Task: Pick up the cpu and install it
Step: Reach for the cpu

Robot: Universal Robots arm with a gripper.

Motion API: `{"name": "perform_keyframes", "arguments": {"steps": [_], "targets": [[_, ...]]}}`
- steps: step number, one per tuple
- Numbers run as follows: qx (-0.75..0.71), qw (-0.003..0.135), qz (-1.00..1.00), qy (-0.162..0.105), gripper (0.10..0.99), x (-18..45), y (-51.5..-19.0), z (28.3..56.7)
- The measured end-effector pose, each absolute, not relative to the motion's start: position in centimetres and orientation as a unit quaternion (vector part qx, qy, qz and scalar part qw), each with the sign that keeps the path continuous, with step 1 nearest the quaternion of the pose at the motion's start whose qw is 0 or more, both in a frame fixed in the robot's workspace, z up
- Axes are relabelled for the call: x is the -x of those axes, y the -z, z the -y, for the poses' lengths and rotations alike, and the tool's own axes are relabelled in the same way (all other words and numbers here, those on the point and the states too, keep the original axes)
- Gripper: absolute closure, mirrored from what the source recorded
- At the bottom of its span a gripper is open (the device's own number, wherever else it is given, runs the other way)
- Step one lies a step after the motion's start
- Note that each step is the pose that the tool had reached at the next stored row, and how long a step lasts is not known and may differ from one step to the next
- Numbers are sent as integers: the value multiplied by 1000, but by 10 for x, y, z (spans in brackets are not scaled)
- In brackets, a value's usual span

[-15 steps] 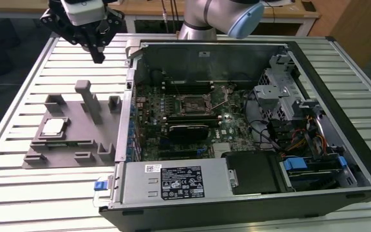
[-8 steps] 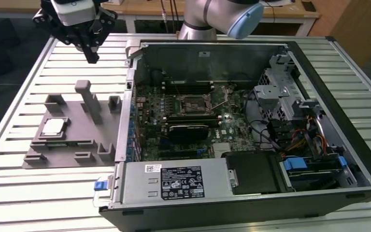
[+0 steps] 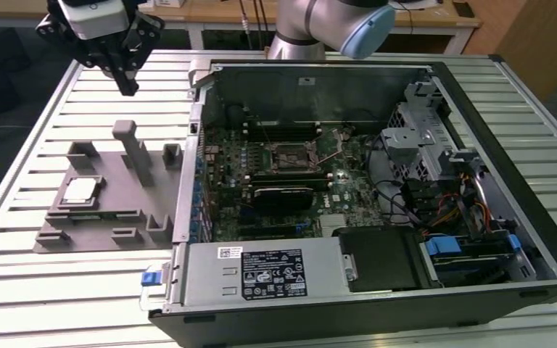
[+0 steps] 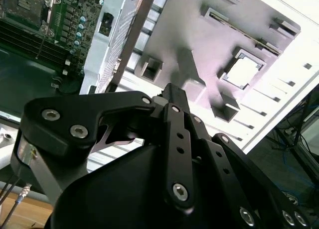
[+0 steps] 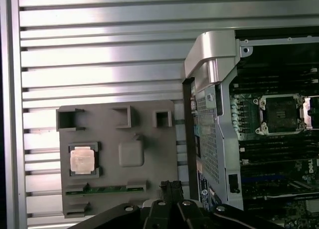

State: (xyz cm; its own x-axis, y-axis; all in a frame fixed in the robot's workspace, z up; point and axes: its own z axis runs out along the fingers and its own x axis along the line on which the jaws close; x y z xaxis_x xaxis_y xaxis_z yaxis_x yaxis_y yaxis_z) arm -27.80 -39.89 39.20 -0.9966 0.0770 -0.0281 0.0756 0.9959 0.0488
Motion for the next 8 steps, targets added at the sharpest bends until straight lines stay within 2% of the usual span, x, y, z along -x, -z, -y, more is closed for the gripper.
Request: {"name": "perform_keyframes", "arguments": {"steps": [8], "targets": [[-38, 15, -999, -24, 980, 288, -391, 399]]}}
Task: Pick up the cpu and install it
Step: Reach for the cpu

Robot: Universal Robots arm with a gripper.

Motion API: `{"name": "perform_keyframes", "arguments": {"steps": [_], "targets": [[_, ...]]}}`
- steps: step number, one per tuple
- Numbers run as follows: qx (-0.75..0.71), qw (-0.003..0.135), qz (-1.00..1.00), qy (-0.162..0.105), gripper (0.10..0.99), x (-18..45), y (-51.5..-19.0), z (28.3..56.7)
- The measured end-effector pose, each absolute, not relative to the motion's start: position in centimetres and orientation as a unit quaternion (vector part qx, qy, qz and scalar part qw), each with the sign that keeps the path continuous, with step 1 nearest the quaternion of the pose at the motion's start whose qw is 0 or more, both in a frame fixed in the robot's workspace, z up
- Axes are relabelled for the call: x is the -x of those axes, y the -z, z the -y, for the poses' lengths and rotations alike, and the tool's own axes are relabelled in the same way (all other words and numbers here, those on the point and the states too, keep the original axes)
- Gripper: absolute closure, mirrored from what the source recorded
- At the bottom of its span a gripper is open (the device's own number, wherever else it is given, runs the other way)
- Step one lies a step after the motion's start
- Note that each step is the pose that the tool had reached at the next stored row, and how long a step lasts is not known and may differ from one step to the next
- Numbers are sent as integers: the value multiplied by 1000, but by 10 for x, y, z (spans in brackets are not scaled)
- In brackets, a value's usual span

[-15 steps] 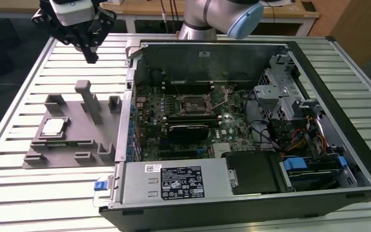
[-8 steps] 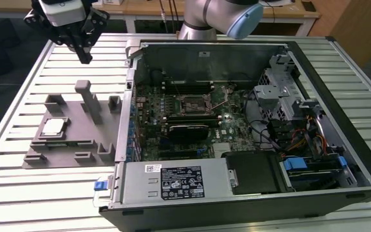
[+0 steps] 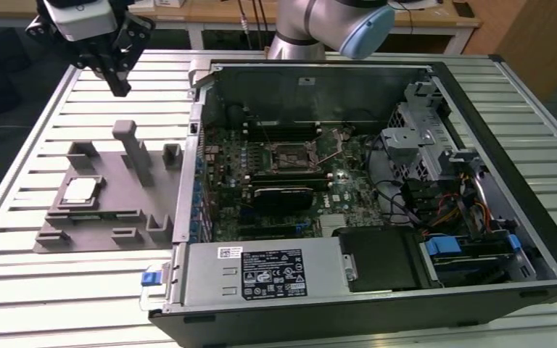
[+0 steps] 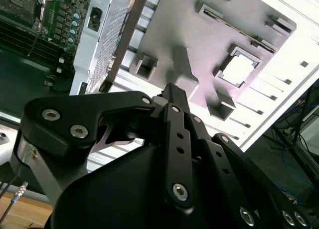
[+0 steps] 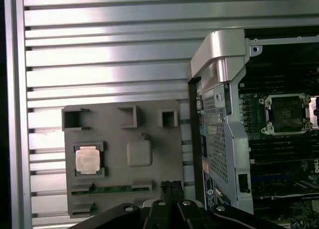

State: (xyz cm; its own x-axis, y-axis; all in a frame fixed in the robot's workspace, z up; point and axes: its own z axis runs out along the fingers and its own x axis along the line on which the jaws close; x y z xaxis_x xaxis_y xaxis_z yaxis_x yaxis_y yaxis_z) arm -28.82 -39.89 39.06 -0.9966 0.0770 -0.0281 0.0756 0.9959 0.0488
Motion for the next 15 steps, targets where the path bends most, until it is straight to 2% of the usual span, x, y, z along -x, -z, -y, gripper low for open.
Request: {"name": "perform_keyframes", "arguments": {"steps": [15], "targets": [[-38, 15, -999, -24, 980, 311, -387, 399]]}}
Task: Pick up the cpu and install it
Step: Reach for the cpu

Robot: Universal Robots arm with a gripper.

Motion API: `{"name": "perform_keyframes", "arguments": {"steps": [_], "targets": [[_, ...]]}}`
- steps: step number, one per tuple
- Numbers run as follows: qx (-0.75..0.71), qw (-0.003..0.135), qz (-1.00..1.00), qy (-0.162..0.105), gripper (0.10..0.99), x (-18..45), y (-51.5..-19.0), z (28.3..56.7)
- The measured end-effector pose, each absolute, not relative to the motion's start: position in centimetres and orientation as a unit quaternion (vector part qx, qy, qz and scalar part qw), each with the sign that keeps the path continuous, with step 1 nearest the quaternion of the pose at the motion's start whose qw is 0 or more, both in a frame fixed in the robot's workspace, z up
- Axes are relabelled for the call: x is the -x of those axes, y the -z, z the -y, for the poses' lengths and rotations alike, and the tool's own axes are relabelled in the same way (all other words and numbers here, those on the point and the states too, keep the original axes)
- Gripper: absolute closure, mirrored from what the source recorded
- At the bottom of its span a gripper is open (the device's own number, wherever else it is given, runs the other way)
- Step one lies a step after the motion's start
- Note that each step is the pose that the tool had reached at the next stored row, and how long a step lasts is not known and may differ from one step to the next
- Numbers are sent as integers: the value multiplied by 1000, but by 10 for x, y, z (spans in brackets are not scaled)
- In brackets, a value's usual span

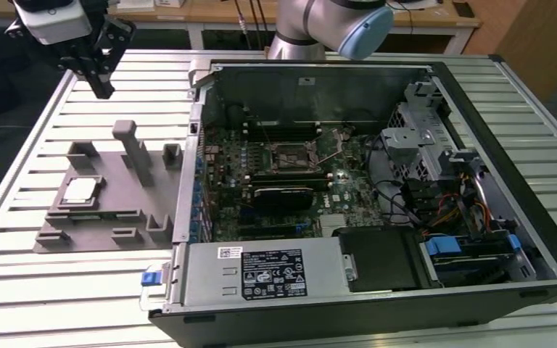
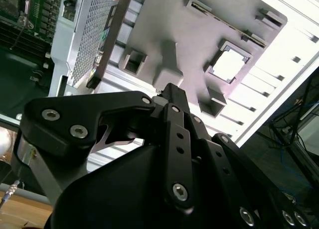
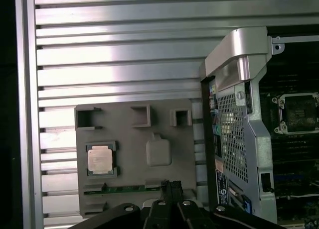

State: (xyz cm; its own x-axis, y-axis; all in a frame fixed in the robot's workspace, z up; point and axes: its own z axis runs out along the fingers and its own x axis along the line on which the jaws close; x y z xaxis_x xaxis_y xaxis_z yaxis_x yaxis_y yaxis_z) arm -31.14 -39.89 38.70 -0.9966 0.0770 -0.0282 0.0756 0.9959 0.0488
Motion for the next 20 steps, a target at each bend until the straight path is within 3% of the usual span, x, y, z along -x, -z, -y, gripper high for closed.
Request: {"name": "perform_keyframes", "arguments": {"steps": [20], "targets": [[-38, 15, -999, -24, 980, 341, -375, 399]]}}
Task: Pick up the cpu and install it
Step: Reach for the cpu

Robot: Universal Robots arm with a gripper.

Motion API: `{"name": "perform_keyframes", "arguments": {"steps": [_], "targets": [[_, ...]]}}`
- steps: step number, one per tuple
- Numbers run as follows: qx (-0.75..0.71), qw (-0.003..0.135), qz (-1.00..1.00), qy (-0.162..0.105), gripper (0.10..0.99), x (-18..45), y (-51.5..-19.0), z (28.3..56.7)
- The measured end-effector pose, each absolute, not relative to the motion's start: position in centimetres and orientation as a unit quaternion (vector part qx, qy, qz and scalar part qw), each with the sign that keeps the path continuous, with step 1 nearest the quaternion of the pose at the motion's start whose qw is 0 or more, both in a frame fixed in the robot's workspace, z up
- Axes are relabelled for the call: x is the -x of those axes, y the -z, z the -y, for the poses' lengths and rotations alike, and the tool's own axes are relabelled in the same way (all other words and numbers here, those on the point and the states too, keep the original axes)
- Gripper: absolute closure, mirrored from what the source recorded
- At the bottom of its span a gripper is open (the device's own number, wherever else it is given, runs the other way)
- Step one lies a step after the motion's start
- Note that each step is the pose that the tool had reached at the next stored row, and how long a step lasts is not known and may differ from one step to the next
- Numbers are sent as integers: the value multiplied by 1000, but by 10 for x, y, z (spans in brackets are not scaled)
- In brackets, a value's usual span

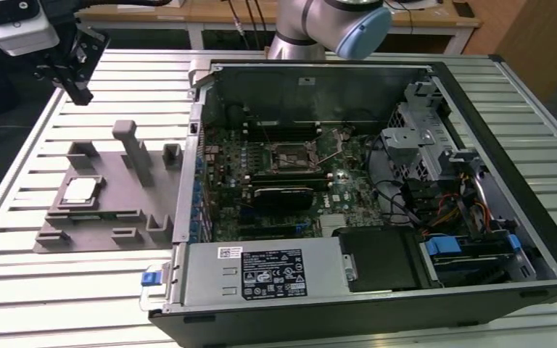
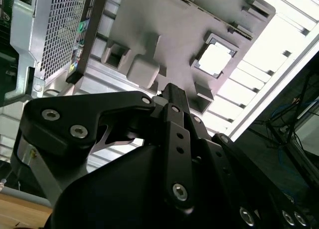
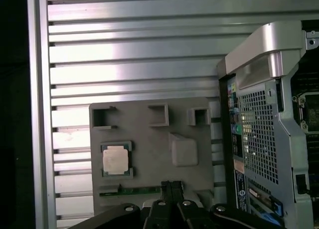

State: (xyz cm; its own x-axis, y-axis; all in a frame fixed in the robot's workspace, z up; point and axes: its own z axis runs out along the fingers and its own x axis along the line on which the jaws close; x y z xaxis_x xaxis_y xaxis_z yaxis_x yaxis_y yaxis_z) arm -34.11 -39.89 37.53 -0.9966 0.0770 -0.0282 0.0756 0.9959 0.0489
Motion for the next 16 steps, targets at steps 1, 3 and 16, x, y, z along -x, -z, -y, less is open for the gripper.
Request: {"name": "perform_keyframes", "arguments": {"steps": [1, 3, 16], "targets": [[-38, 15, -999, -24, 980, 342, -374, 399], [-38, 15, -999, -24, 980, 343, -370, 399], [-38, 15, -999, -24, 980, 352, -352, 399]]}}
